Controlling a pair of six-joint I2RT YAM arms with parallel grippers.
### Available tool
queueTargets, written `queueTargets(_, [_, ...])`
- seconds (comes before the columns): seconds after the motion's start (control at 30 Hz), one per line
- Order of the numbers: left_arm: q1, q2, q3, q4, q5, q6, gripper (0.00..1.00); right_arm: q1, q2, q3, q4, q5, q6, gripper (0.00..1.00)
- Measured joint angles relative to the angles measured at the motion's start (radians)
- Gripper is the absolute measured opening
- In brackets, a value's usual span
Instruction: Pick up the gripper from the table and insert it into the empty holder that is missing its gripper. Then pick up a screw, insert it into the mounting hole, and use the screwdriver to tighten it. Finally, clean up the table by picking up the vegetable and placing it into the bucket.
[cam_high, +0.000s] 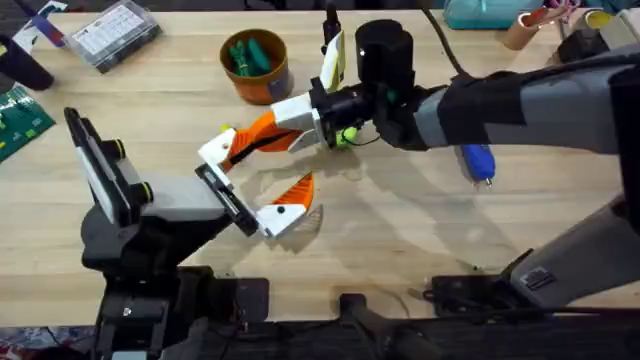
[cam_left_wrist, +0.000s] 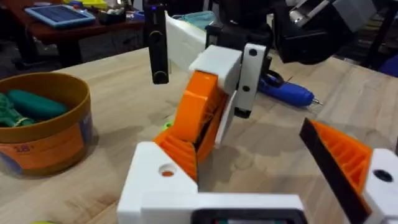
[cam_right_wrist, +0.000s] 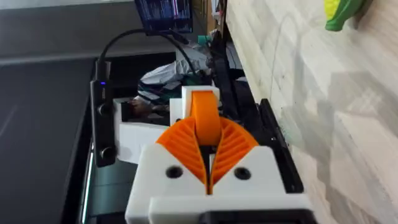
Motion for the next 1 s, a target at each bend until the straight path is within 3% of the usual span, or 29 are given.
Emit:
queueTargets(0.33, [0.0,0.0,0.0,0.0,-0.004,0.0,0.987,0.002,0.0,0.0,0.0,0.002,0.004,0.074])
queueTargets(0.47, [0.0,0.0,0.0,0.0,-0.004,0.001,0.987,0.005,0.0,0.0,-0.002,0.002,0.004,0.144])
queueTargets(1.0, [-0.005,0.0,0.001,-0.003,0.02,0.006,0.987,0.03,0.0,0.0,-0.007,0.002,0.004,0.231])
